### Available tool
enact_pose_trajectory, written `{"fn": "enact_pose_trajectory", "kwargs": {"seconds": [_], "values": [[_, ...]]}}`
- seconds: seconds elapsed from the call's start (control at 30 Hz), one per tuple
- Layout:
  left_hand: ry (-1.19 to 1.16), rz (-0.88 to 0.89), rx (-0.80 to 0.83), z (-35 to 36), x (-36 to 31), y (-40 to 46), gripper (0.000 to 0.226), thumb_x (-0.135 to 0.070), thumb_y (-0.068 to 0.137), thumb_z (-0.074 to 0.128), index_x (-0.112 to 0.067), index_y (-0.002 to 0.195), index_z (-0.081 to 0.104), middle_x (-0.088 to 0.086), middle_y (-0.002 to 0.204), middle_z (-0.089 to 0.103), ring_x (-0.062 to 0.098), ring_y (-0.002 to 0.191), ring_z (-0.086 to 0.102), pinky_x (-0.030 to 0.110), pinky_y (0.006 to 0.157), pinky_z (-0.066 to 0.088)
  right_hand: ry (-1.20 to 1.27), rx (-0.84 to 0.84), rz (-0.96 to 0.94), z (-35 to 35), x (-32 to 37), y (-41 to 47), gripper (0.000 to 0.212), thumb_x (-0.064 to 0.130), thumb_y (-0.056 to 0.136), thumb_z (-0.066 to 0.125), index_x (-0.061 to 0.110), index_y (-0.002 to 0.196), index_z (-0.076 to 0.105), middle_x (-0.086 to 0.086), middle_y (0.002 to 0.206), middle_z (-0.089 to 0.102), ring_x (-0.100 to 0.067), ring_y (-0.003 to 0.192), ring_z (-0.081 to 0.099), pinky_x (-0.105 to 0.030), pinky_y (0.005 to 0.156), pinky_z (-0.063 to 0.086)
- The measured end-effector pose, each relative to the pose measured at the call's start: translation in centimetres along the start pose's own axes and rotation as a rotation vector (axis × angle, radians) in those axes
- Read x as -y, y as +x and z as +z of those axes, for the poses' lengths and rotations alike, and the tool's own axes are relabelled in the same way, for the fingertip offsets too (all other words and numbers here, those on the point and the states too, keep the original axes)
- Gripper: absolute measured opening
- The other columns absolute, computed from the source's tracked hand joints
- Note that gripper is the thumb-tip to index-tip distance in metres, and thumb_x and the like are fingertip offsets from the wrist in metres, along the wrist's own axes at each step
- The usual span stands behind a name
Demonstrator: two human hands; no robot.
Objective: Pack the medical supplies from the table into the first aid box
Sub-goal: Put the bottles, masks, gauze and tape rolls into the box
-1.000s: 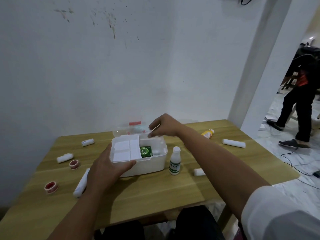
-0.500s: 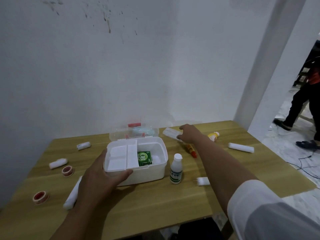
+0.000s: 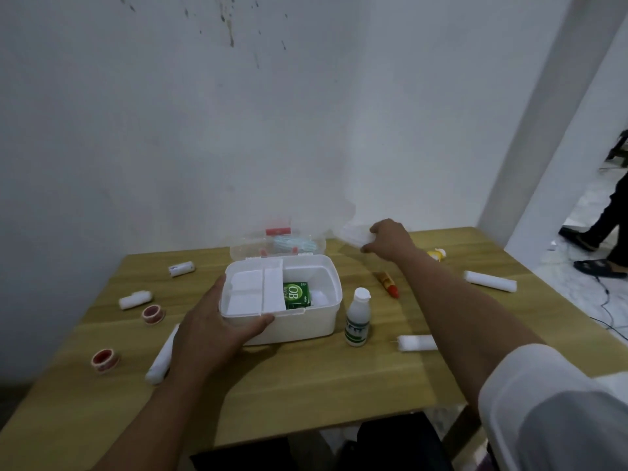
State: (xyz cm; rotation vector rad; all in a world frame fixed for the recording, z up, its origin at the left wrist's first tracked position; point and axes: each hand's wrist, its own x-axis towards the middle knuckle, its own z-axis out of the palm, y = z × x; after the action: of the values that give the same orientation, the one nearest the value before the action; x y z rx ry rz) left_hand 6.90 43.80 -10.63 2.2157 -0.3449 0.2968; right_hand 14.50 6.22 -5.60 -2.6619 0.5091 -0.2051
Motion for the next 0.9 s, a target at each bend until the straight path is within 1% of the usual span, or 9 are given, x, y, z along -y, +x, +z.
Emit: {"fn": "enact_pose_trajectory", "kwargs": {"seconds": [0.07, 0.13, 0.2, 0.27, 0.33, 0.57, 0.67, 0.77, 0.9], "values": [[0.006, 0.009, -0.006, -0.1, -0.3, -0.1, 0.097, -0.065, 0.066, 0.085, -0.042, 0.15, 0.042, -0.011, 0.145, 0.058, 0.012, 0.127, 0.052, 0.036, 0.093, 0.048, 0.024, -0.001, -0.052, -2.0, 1.0, -0.5, 0.065, 0.032, 0.076, 0.092, 0.002, 0.129, 0.07, -0.013, 0.13, 0.07, -0.029, 0.119, 0.064, -0.037, 0.099, 0.052], [0.0, 0.009, 0.008, -0.3, -0.4, -0.2, 0.094, -0.065, 0.067, 0.084, -0.043, 0.148, 0.043, -0.013, 0.142, 0.059, 0.007, 0.12, 0.051, 0.033, 0.088, 0.048, 0.077, 0.017, -0.115, -3.8, 2.4, -1.3, 0.068, 0.03, 0.074, 0.093, 0.003, 0.132, 0.069, -0.011, 0.131, 0.07, -0.026, 0.121, 0.064, -0.032, 0.099, 0.05], [0.001, -0.008, 0.026, -0.6, -0.6, -0.3, 0.095, -0.069, 0.066, 0.082, -0.044, 0.148, 0.043, -0.013, 0.142, 0.06, 0.01, 0.122, 0.054, 0.034, 0.086, 0.049, 0.128, 0.066, -0.198, -5.2, 4.1, -2.5, 0.074, 0.028, 0.073, 0.095, 0.005, 0.137, 0.066, -0.008, 0.138, 0.067, -0.022, 0.126, 0.061, -0.025, 0.098, 0.045], [0.015, -0.019, 0.035, -0.7, -0.8, -0.3, 0.096, -0.072, 0.065, 0.081, -0.044, 0.148, 0.042, -0.012, 0.142, 0.06, 0.017, 0.126, 0.055, 0.035, 0.086, 0.049, 0.123, 0.165, -0.279, -6.1, 5.8, -4.0, 0.073, 0.024, 0.074, 0.094, 0.006, 0.138, 0.066, -0.006, 0.139, 0.066, -0.017, 0.12, 0.062, -0.023, 0.096, 0.043], [0.024, -0.031, 0.036, -0.8, -1.0, -0.3, 0.095, -0.072, 0.064, 0.081, -0.044, 0.147, 0.043, -0.013, 0.141, 0.06, 0.018, 0.127, 0.055, 0.034, 0.084, 0.047, 0.023, 0.263, -0.348, -6.3, 7.2, -5.6, 0.072, 0.024, 0.076, 0.093, 0.007, 0.14, 0.065, -0.004, 0.139, 0.066, -0.014, 0.113, 0.061, -0.023, 0.095, 0.044], [0.067, -0.056, 0.041, -0.9, -1.1, -0.3, 0.1, -0.075, 0.064, 0.08, -0.04, 0.15, 0.043, -0.012, 0.145, 0.058, 0.021, 0.131, 0.054, 0.032, 0.081, 0.044, -0.343, 0.349, -0.433, -3.9, 9.3, -8.1, 0.073, 0.031, 0.075, 0.093, 0.012, 0.14, 0.065, -0.003, 0.14, 0.064, -0.024, 0.127, 0.06, -0.036, 0.105, 0.05], [0.079, -0.054, 0.053, -0.9, -1.1, -0.2, 0.101, -0.074, 0.065, 0.08, -0.039, 0.151, 0.04, -0.009, 0.147, 0.057, 0.022, 0.132, 0.053, 0.033, 0.081, 0.045, -0.39, 0.32, -0.467, -2.7, 9.8, -8.7, 0.073, 0.038, 0.076, 0.091, 0.018, 0.141, 0.064, 0.001, 0.142, 0.062, -0.023, 0.129, 0.057, -0.04, 0.103, 0.048], [0.087, -0.062, 0.071, -0.8, -0.9, -0.1, 0.105, -0.077, 0.064, 0.078, -0.039, 0.153, 0.037, -0.007, 0.148, 0.056, 0.024, 0.132, 0.052, 0.038, 0.086, 0.05, -0.396, 0.286, -0.496, -1.6, 10.4, -9.2, 0.073, 0.045, 0.077, 0.089, 0.023, 0.142, 0.064, 0.006, 0.142, 0.062, -0.022, 0.131, 0.054, -0.045, 0.099, 0.037], [0.072, -0.048, 0.052, -0.7, -1.0, -0.3, 0.103, -0.072, 0.066, 0.081, -0.038, 0.153, 0.037, -0.007, 0.148, 0.056, 0.023, 0.131, 0.052, 0.034, 0.083, 0.048, -0.38, 0.301, -0.509, -0.1, 10.9, -9.6, 0.074, 0.049, 0.077, 0.087, 0.024, 0.143, 0.062, 0.007, 0.14, 0.063, -0.022, 0.13, 0.053, -0.046, 0.099, 0.032]]}}
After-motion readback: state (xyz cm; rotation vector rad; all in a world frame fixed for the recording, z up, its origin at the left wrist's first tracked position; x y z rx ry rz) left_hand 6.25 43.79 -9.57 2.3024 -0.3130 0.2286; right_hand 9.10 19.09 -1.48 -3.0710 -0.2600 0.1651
